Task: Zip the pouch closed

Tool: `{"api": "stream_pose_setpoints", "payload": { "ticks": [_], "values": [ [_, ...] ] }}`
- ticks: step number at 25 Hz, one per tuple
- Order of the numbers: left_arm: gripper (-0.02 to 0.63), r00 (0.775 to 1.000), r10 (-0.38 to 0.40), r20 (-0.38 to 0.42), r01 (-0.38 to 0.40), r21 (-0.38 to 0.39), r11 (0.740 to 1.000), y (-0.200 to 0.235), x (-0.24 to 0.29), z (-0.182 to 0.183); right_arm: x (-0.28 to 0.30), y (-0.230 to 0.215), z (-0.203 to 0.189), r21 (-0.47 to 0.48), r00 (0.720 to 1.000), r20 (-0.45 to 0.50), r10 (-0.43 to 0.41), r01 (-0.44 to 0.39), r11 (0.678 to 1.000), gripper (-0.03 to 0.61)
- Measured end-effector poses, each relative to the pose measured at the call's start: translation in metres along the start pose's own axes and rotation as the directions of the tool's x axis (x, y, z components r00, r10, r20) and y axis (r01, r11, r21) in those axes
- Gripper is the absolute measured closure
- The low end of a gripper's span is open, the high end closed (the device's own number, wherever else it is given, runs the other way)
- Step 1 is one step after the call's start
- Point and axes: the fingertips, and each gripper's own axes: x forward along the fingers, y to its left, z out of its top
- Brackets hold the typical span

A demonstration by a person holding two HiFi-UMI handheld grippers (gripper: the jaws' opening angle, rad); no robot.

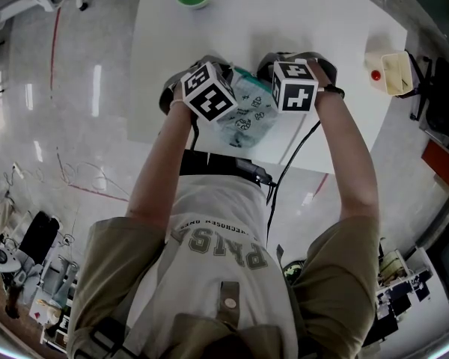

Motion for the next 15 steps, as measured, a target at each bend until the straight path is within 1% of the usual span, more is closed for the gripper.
{"api": "stream_pose_setpoints", "payload": {
  "ticks": [11, 15],
  "values": [
    [0.589, 1.0, -0.006, -0.006, 0.006, 0.002, 1.0, -0.0007, 0.0005, 0.0008, -0.002, 0.005, -0.0053, 0.043, 1.0, 0.025, -0.005, 0.004, 0.999, 0.577],
    [0.589, 1.0, -0.008, -0.007, 0.008, 0.003, 1.0, 0.0004, 0.0004, -0.0002, -0.0016, 0.0061, -0.0057, 0.045, 1.0, 0.022, 0.0, -0.001, 0.999, 0.577]
  ]
}}
